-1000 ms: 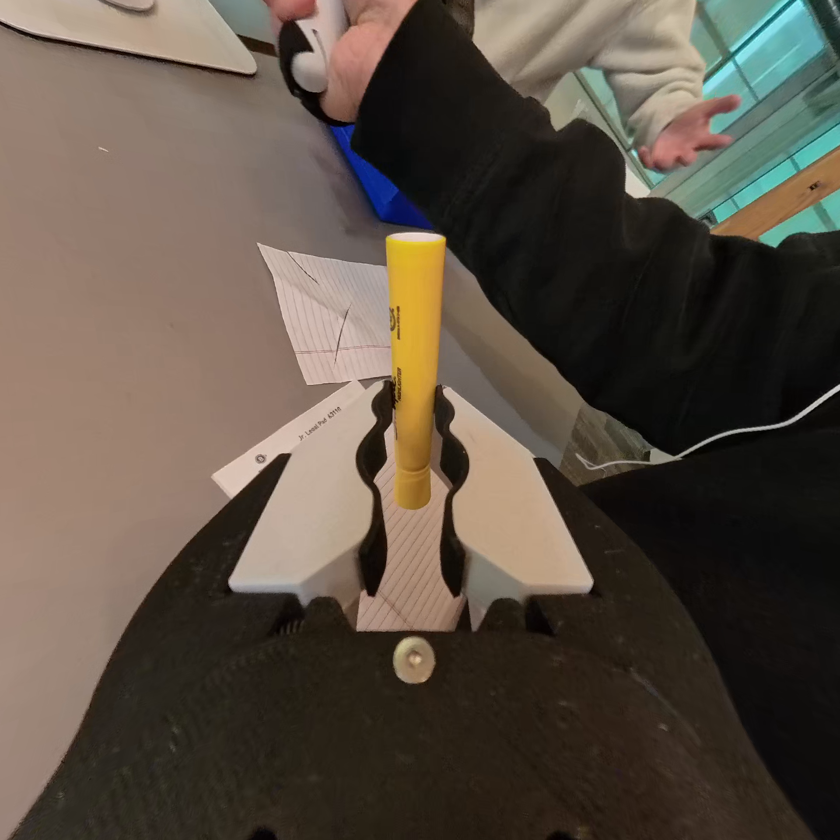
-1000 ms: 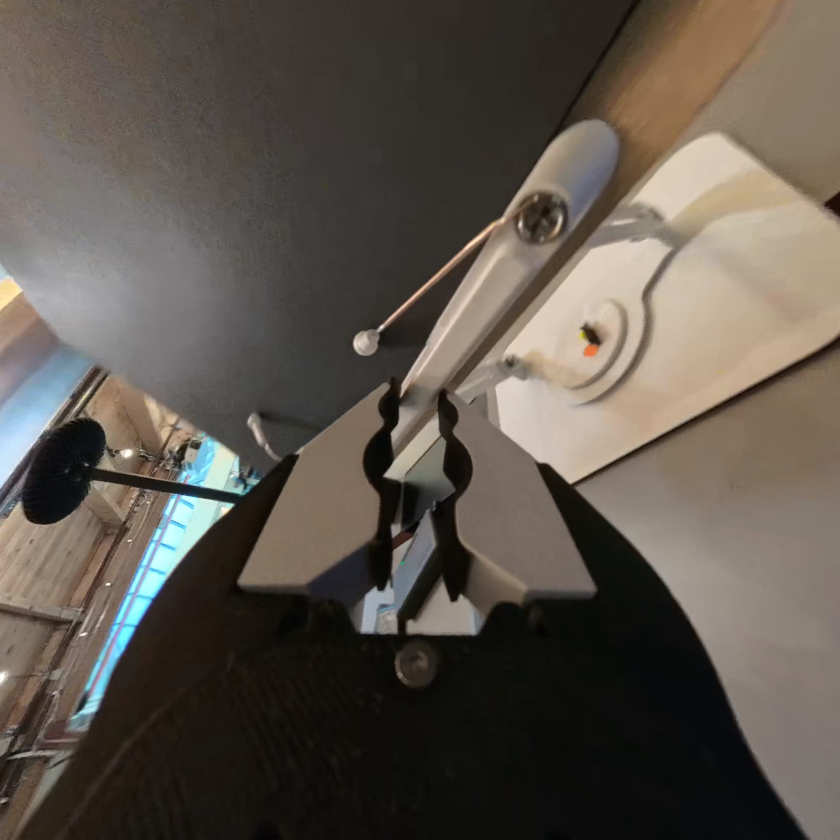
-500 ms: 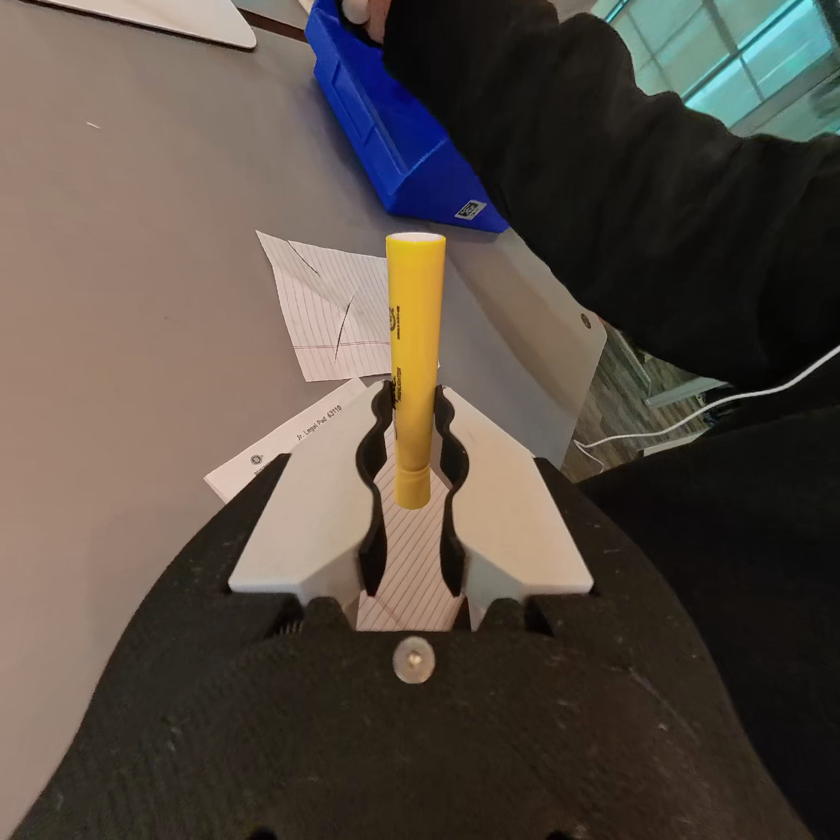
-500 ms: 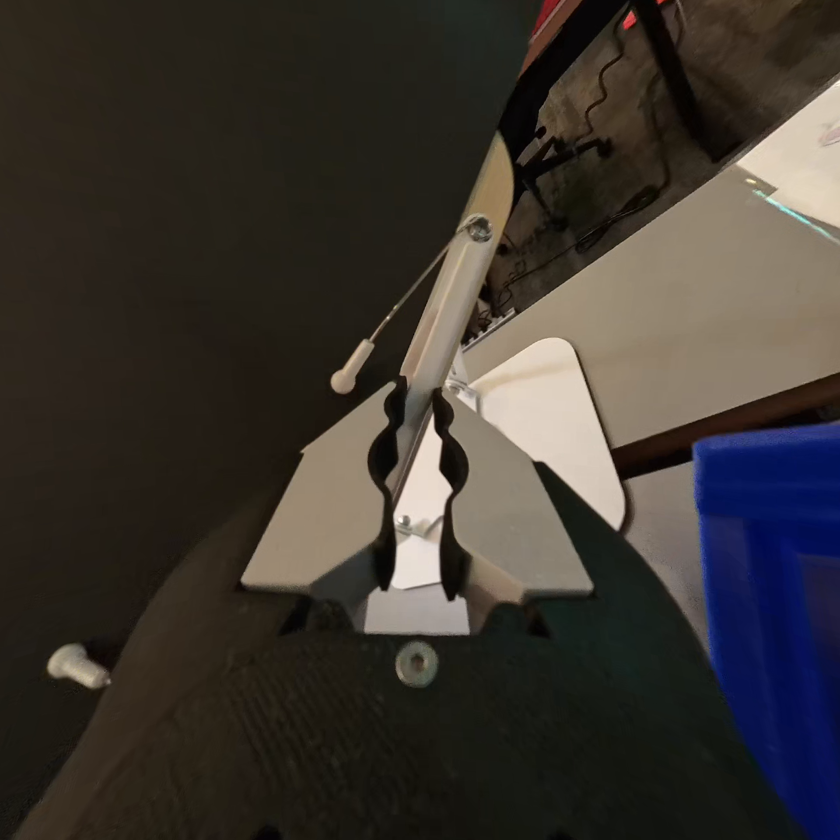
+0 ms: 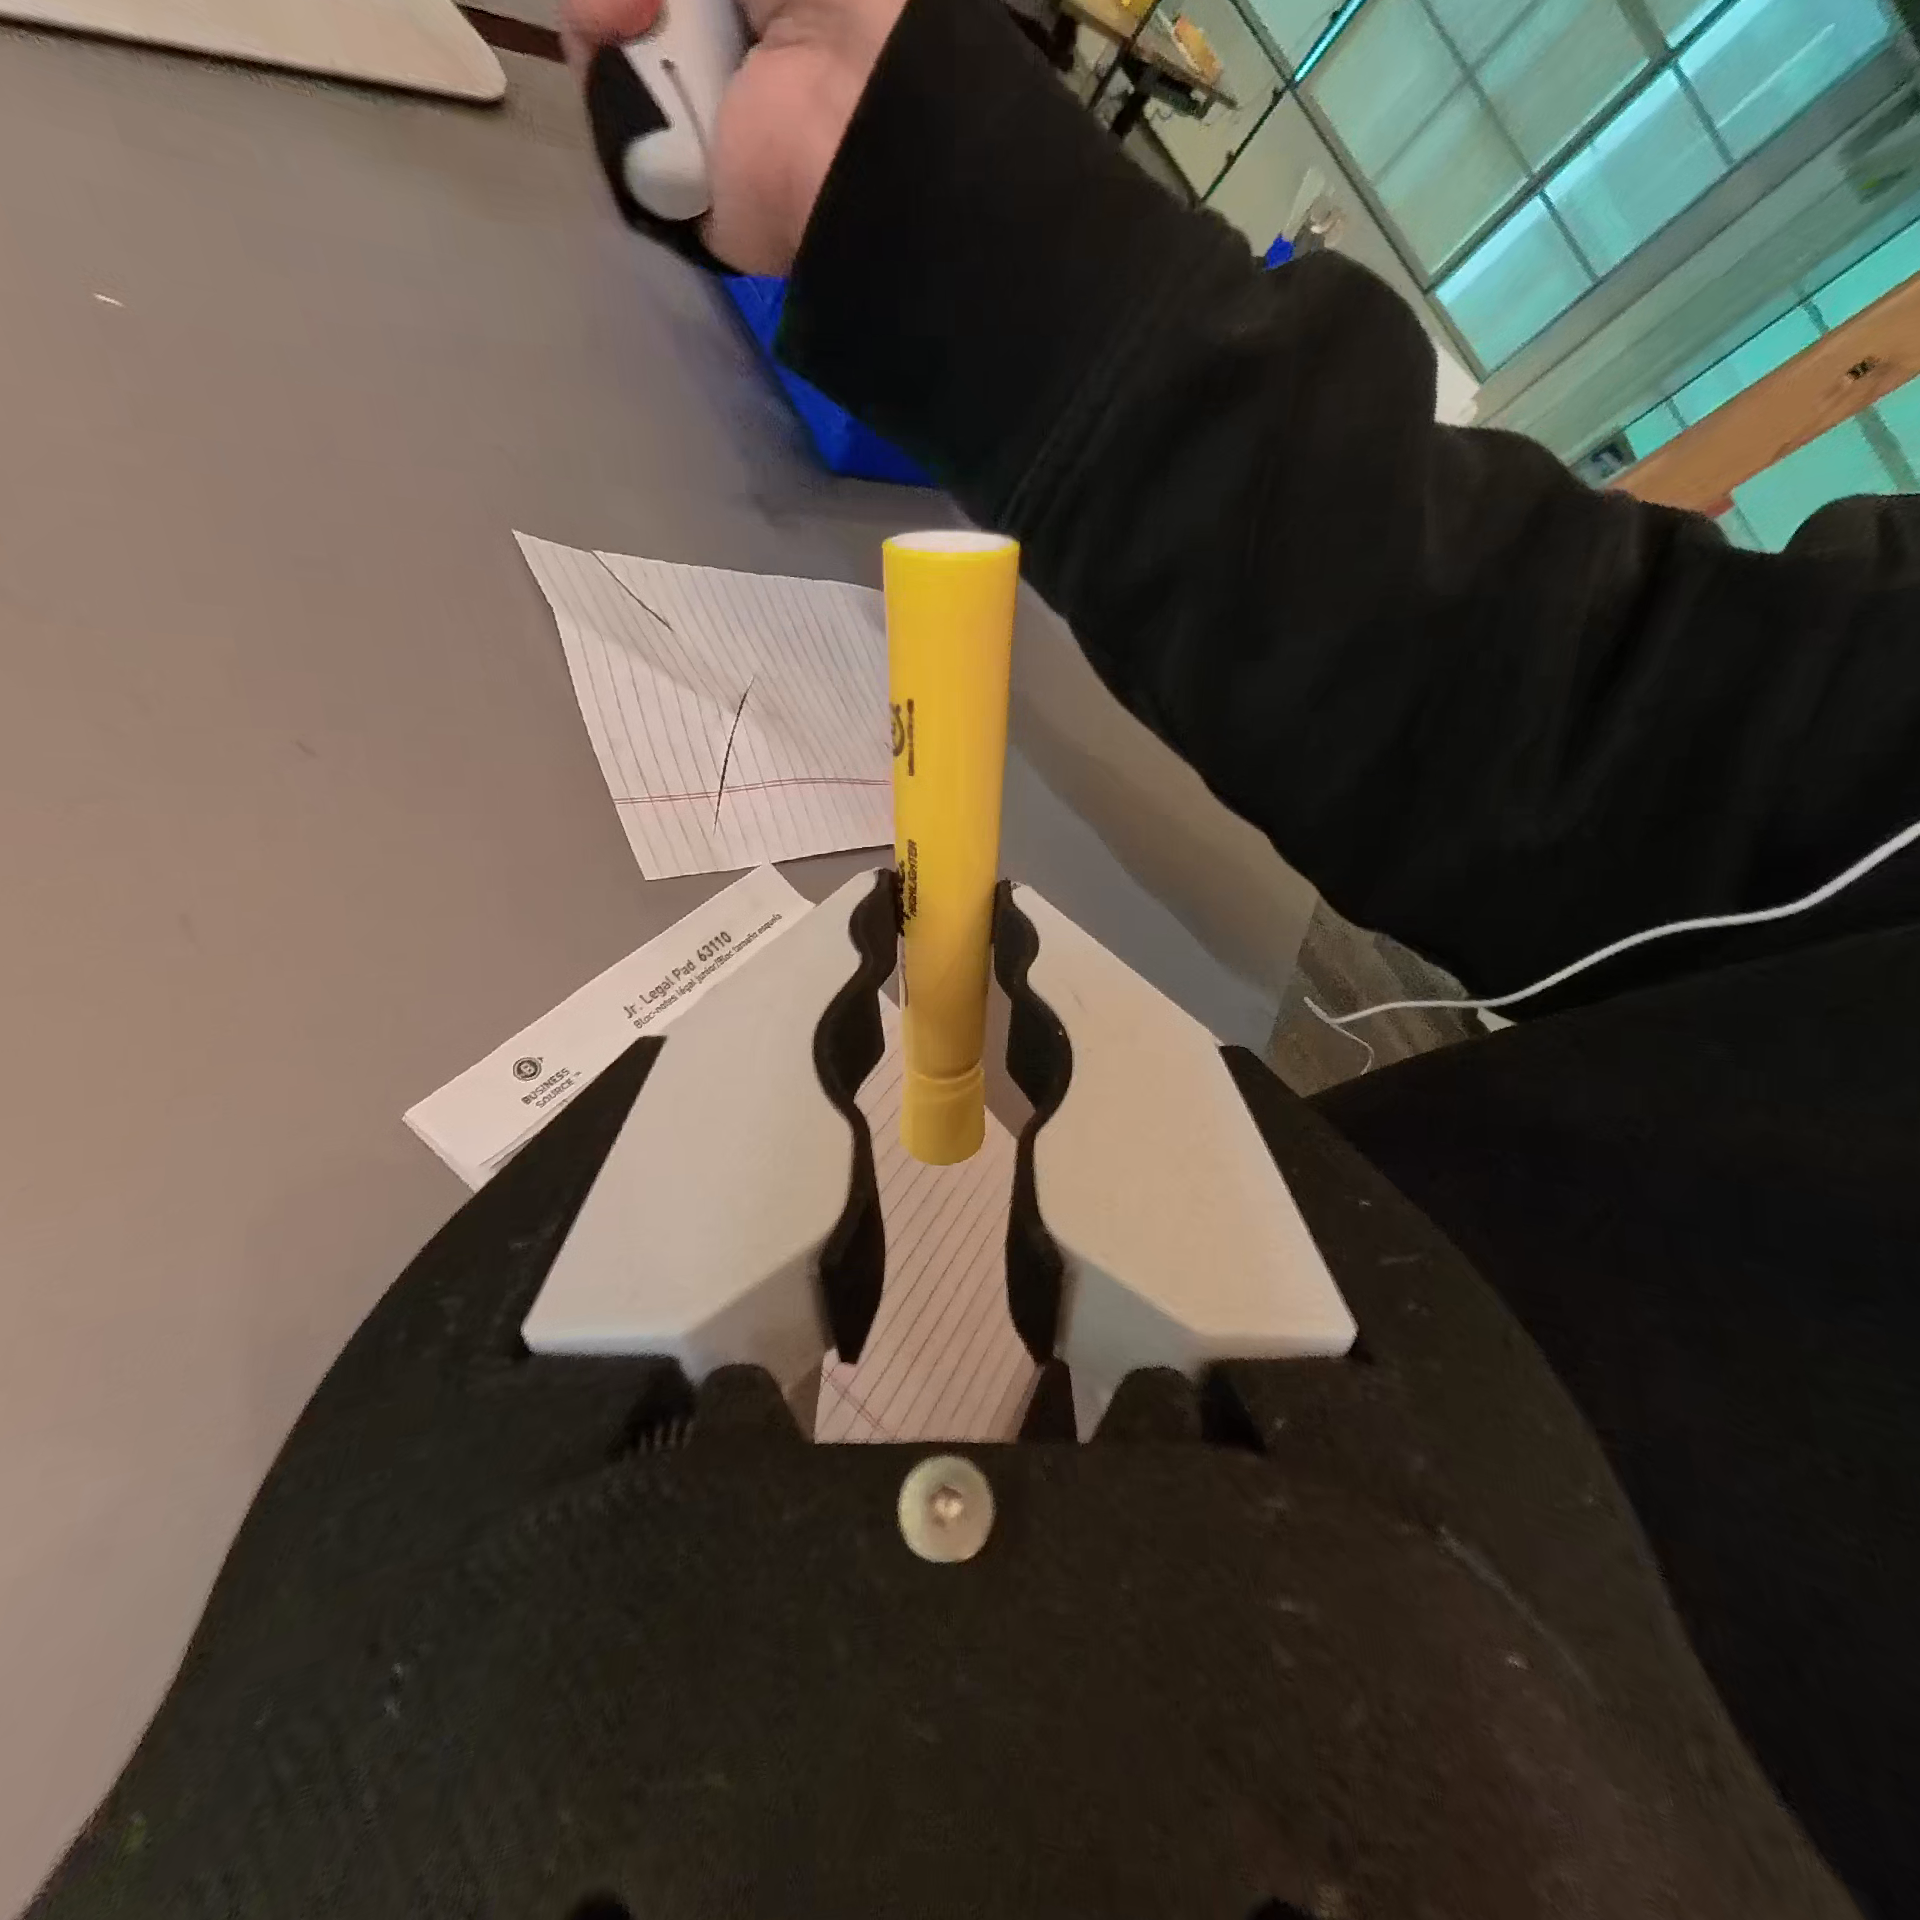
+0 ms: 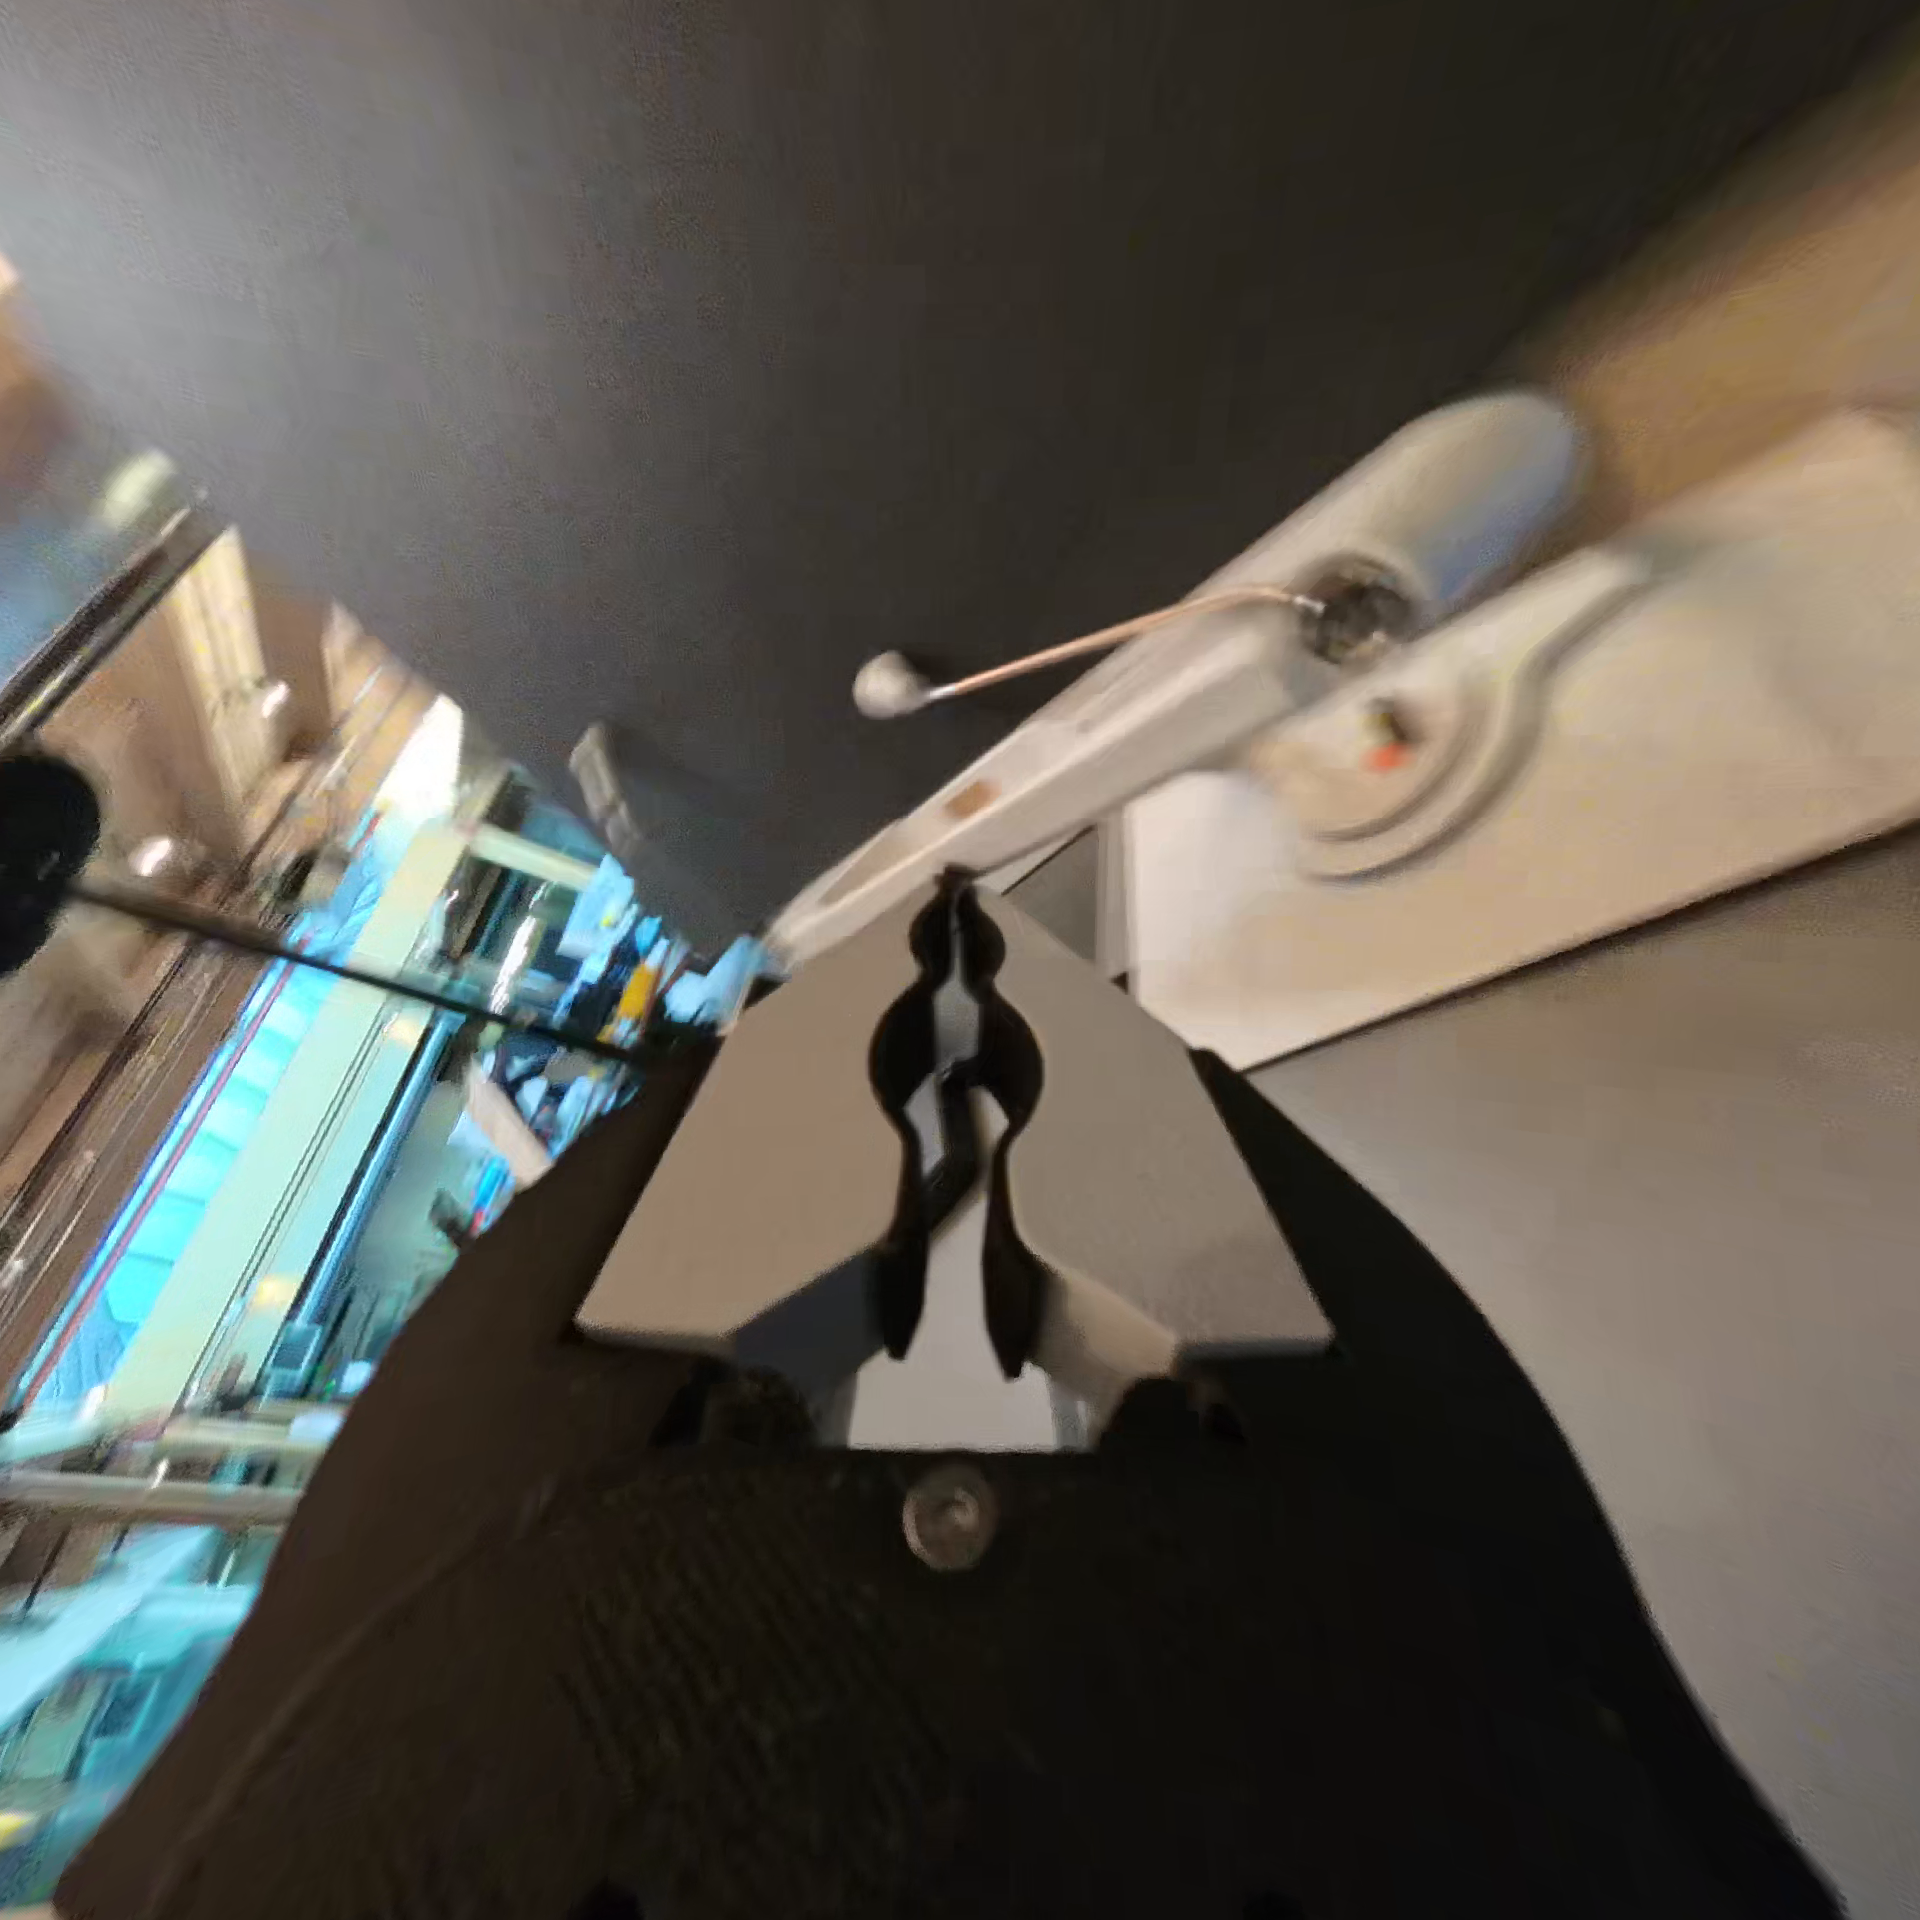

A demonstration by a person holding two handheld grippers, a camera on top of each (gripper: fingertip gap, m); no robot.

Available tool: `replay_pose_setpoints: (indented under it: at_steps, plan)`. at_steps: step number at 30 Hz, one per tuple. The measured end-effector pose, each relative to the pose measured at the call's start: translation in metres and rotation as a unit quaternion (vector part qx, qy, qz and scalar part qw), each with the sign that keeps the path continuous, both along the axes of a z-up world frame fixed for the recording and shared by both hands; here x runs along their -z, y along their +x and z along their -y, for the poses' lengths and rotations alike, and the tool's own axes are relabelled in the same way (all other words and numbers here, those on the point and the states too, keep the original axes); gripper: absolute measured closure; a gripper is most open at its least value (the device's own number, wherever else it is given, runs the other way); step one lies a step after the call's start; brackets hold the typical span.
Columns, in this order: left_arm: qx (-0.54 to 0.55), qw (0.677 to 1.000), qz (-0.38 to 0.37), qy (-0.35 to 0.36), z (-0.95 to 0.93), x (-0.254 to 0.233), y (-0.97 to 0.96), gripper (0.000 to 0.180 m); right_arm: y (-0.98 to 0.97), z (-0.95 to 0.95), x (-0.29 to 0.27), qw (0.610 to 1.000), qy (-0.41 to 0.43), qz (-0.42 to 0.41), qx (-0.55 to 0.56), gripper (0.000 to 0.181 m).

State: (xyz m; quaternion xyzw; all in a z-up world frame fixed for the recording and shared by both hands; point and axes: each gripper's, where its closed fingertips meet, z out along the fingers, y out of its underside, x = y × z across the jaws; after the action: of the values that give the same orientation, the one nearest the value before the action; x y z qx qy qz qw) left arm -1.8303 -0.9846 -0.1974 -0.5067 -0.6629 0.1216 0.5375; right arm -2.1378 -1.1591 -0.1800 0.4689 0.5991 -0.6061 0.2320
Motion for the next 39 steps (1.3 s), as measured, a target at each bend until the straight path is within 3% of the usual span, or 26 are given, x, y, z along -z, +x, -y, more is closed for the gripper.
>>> replay_pose_setpoints:
  at_steps: [3, 6, 13, 19, 23, 26, 28, 30, 33, 35, 37, 38, 39]
  plan:
    - [-0.001, 1.0, -0.005, -0.006, -0.001, -0.004, 0.002, 0.165, 0.017, 0.014, 0.013, 0.999, 0.032, -0.013, 0.001, 0.181]
    - [-0.013, 1.0, -0.005, -0.013, 0.001, -0.006, 0.01, 0.165, 0.015, 0.015, 0.011, 1.0, 0.0, 0.02, 0.002, 0.181]
    - [-0.04, 0.999, 0.004, 0.015, 0.005, 0.002, 0.026, 0.165, -0.003, -0.017, -0.022, 0.997, -0.051, -0.013, 0.056, 0.181]
    - [-0.031, 1.0, 0.002, 0.006, 0.001, -0.002, 0.023, 0.165, -0.021, -0.023, -0.019, 0.996, 0.021, -0.045, 0.07, 0.181]
    - [-0.028, 1.0, 0.001, -0.003, -0.005, -0.004, 0.026, 0.165, -0.042, -0.035, -0.018, 0.994, 0.025, -0.062, 0.082, 0.181]
    - [-0.032, 0.999, 0.005, 0.002, -0.007, -0.001, 0.031, 0.165, -0.037, -0.031, -0.016, 0.988, 0.088, -0.121, 0.023, 0.181]
    - [-0.037, 0.999, 0.007, 0.002, -0.007, 0.0, 0.033, 0.165, -0.03, -0.028, -0.017, 0.954, 0.163, -0.251, -0.011, 0.181]
    - [-0.041, 0.999, 0.007, 0.004, -0.007, 0.0, 0.034, 0.165, -0.032, -0.028, -0.023, 0.883, 0.245, -0.4, -0.014, 0.181]
    - [-0.048, 0.999, 0.009, -0.003, -0.01, -0.001, 0.035, 0.165, -0.053, -0.042, -0.057, 0.772, 0.292, -0.562, 0.053, 0.171]
    - [-0.056, 0.998, 0.01, -0.006, -0.012, -0.001, 0.037, 0.165, -0.06, -0.046, -0.063, 0.728, 0.31, -0.61, 0.046, 0.157]
    - [-0.062, 0.998, 0.012, 0.001, -0.015, 0.002, 0.037, 0.165, -0.057, -0.04, -0.04, 0.736, 0.33, -0.591, -0.027, 0.123]
    - [-0.065, 0.998, 0.013, 0.004, -0.016, 0.003, 0.037, 0.165, -0.058, -0.039, -0.03, 0.739, 0.342, -0.579, -0.051, 0.118]
    - [-0.068, 0.998, 0.015, 0.006, -0.018, 0.003, 0.037, 0.165, -0.063, -0.04, -0.027, 0.738, 0.35, -0.575, -0.051, 0.127]
